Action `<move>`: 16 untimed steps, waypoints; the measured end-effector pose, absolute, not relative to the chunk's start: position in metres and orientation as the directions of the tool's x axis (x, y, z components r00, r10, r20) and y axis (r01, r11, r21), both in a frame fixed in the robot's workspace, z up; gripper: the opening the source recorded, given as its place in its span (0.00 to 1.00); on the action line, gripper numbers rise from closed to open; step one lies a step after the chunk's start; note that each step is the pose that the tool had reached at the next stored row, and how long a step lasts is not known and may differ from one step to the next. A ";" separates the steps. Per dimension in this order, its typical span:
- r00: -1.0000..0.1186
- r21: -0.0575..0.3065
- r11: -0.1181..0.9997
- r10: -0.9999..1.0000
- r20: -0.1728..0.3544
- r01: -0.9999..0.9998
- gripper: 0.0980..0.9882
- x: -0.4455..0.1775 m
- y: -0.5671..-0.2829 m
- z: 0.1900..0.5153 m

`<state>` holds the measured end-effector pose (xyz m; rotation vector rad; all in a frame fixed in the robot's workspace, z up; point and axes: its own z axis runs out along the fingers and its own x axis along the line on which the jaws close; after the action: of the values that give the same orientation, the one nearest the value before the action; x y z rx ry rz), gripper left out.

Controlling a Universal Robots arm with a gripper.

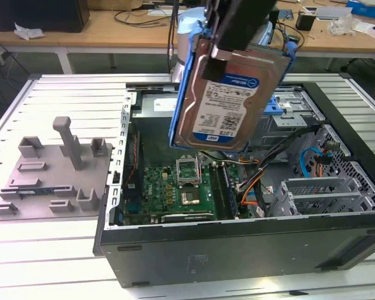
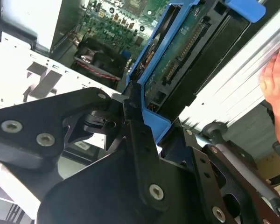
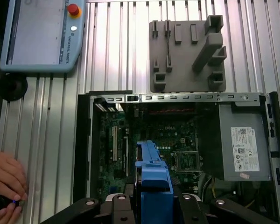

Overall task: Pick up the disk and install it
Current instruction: 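Pick up the disk, then insert the disk into the insertion slot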

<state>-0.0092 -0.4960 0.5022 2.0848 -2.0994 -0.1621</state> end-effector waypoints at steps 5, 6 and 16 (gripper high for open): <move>-0.002 0.205 0.012 -0.999 0.050 -0.979 0.30 0.005 -0.501 0.502; -0.002 0.205 0.012 -0.999 0.050 -0.979 0.30 0.005 -0.501 0.502; -0.002 0.205 0.012 -0.999 0.050 -0.979 0.30 0.006 -0.501 0.502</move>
<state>0.0060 -0.5006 0.5022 2.0832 -2.0976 -0.1645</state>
